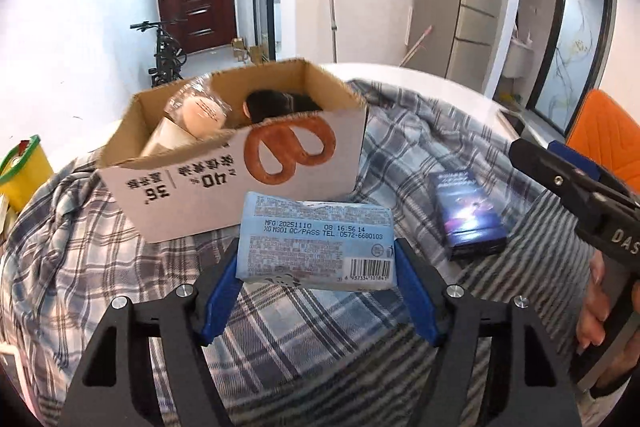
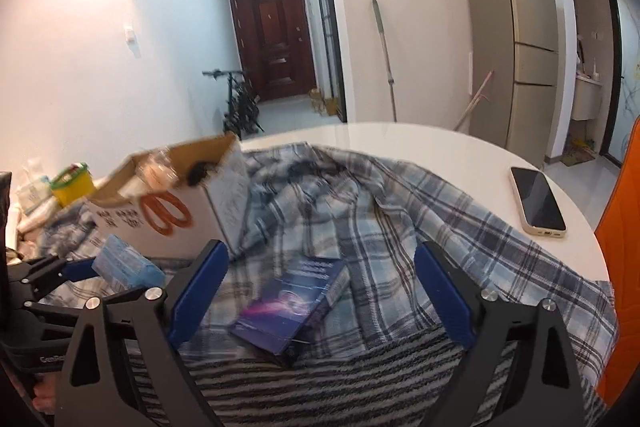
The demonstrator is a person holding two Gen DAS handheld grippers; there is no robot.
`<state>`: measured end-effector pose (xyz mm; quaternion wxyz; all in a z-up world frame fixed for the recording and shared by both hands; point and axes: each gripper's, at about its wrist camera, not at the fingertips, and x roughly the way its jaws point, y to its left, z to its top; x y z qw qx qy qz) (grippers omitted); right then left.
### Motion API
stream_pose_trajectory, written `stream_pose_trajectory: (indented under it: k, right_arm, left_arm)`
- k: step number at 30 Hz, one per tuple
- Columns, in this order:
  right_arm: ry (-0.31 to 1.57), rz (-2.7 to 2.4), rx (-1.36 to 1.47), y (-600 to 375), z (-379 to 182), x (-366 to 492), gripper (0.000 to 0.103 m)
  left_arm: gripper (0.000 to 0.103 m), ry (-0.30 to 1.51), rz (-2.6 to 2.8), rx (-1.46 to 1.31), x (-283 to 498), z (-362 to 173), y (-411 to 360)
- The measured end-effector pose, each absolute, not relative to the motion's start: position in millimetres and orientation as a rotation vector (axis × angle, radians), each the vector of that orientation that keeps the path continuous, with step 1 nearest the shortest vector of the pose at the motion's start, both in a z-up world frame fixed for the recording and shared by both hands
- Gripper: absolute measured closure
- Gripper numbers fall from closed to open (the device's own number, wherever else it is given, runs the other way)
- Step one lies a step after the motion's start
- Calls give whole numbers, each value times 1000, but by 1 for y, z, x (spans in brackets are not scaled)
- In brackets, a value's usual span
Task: Organize objects
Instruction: 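Grasp the blue barcode pack with the left tool while the right approaches the purple box, then close the right tool on the dark purple box and lift it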
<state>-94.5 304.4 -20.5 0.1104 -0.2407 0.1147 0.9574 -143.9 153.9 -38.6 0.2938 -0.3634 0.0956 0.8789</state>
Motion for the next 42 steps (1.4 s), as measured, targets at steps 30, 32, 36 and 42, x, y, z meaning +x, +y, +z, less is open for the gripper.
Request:
stream_pose_trajectory:
  k: [30, 32, 36, 42]
  right_arm:
    - [158, 2647, -1118, 263, -76, -151, 65]
    - [166, 2642, -1127, 264, -76, -152, 64]
    - [161, 2616, -1140, 264, -78, -153, 45]
    - [75, 2604, -1211, 253, -84, -161, 44]
  left_arm:
    - [29, 105, 2483, -838, -135, -45, 120]
    - [29, 97, 2486, -827, -134, -43, 119]
    - [29, 96, 2487, -825, -134, -43, 119]
    - [29, 100, 2481, -828, -134, -43, 120]
